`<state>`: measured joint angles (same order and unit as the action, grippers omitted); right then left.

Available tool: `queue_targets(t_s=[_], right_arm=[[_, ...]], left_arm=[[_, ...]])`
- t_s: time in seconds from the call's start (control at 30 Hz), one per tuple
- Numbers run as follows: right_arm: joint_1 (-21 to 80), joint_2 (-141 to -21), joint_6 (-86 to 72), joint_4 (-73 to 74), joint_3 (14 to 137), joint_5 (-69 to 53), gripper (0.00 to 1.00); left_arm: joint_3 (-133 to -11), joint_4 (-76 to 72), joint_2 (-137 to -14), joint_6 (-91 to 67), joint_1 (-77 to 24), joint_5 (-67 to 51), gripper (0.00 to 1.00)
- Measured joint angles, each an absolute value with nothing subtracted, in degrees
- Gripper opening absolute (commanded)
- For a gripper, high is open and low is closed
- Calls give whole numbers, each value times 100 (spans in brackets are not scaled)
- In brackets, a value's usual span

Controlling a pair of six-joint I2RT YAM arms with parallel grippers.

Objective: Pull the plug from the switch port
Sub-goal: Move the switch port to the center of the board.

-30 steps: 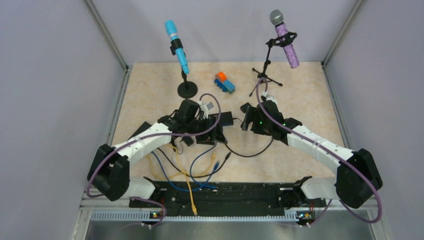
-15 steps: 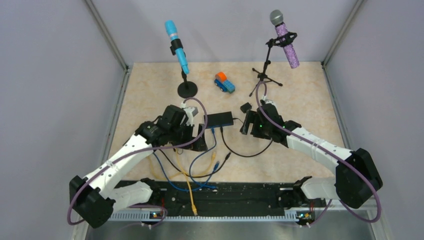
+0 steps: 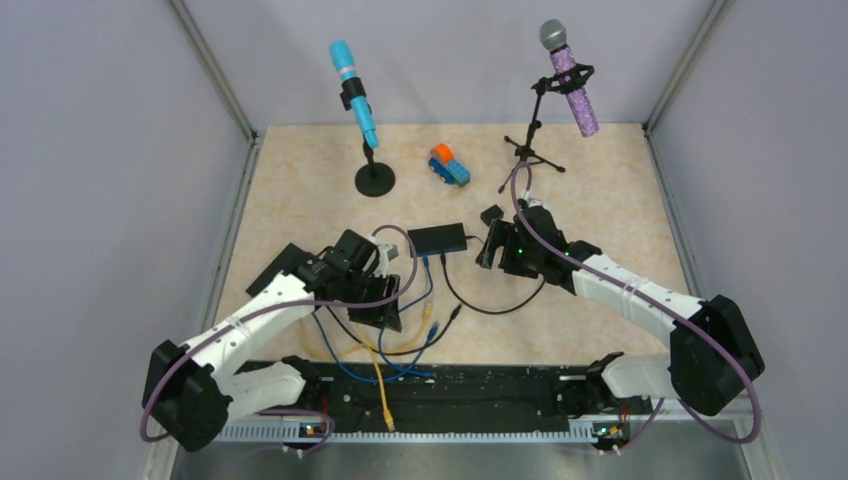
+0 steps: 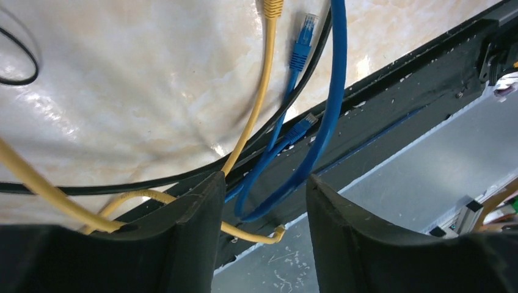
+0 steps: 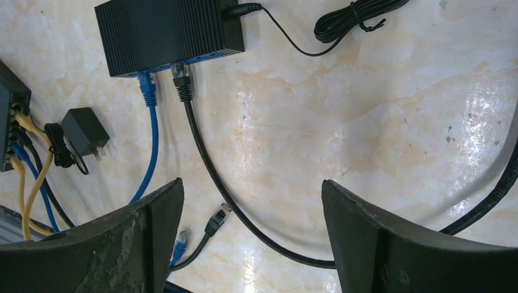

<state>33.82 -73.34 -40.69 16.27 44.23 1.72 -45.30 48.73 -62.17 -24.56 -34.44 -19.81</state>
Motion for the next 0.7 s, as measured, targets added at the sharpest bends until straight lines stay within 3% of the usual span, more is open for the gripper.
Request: queue_targets(t_s=[0.17,0.27,0.37,0.7], right_arm=[[3382,-7336,-4075,1592,4383,161,82],[3382,-7336,-4077,1599,4348,158,82],[3382,-7336,-4077,1588,4348,156,82],[3382,-7336,-4075,1590,4348,158,82]], left_arm=[[-4530,4814,-6606,-2405,-3529,-2171,38],[-4532,4829,-6709,-2370,-3542,-2182,25],[-4534,4880,-6799,-2294,-3542,-2185,2],[-4613,4609,-6912,-2412,-3568,-2657,0]])
